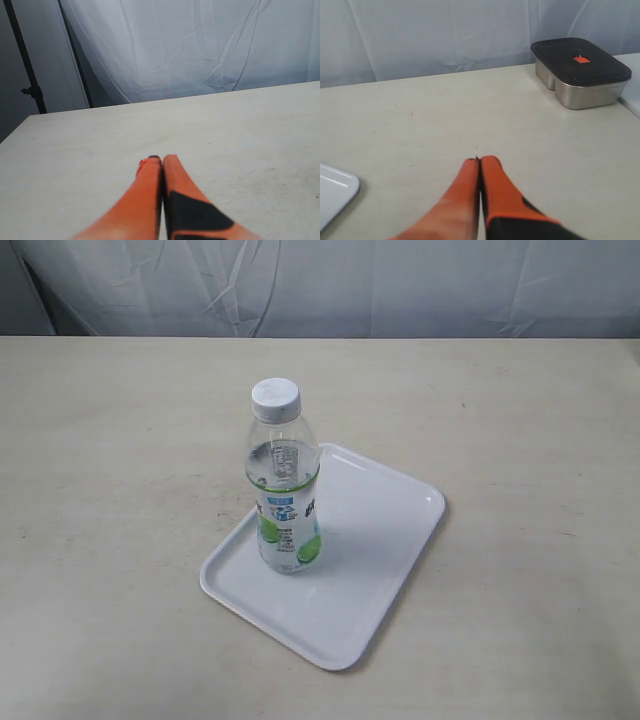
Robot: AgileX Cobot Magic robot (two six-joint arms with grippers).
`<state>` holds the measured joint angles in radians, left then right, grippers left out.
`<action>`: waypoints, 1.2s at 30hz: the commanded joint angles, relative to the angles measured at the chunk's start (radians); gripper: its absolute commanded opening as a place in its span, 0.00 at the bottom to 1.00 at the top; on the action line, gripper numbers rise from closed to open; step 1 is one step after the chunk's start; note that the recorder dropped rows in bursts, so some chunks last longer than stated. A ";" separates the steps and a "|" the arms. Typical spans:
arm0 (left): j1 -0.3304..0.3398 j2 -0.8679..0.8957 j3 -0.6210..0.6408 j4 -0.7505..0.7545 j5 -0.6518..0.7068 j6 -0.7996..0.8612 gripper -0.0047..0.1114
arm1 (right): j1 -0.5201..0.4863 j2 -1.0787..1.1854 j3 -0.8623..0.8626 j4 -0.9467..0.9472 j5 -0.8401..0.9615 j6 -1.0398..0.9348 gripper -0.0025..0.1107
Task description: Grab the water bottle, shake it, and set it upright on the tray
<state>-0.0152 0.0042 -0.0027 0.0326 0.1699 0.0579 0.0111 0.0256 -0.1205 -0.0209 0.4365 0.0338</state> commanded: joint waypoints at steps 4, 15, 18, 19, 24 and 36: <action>-0.007 -0.004 0.003 0.006 -0.012 -0.003 0.06 | -0.011 -0.021 0.045 0.008 -0.031 -0.018 0.05; -0.007 -0.004 0.003 0.006 -0.012 -0.003 0.06 | -0.011 -0.021 0.121 0.029 -0.075 -0.016 0.05; -0.007 -0.004 0.003 0.006 -0.012 -0.003 0.06 | -0.011 -0.021 0.121 0.039 -0.081 0.000 0.05; -0.007 -0.004 0.003 0.006 -0.012 -0.003 0.06 | -0.011 -0.021 0.121 0.039 -0.081 0.000 0.05; -0.007 -0.004 0.003 0.006 -0.012 -0.003 0.06 | -0.011 -0.021 0.121 0.043 -0.083 0.002 0.05; -0.007 -0.004 0.003 0.006 -0.012 -0.003 0.06 | -0.011 -0.021 0.121 0.050 -0.083 0.002 0.05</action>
<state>-0.0152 0.0042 -0.0027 0.0326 0.1699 0.0579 0.0059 0.0100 -0.0054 0.0239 0.3710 0.0357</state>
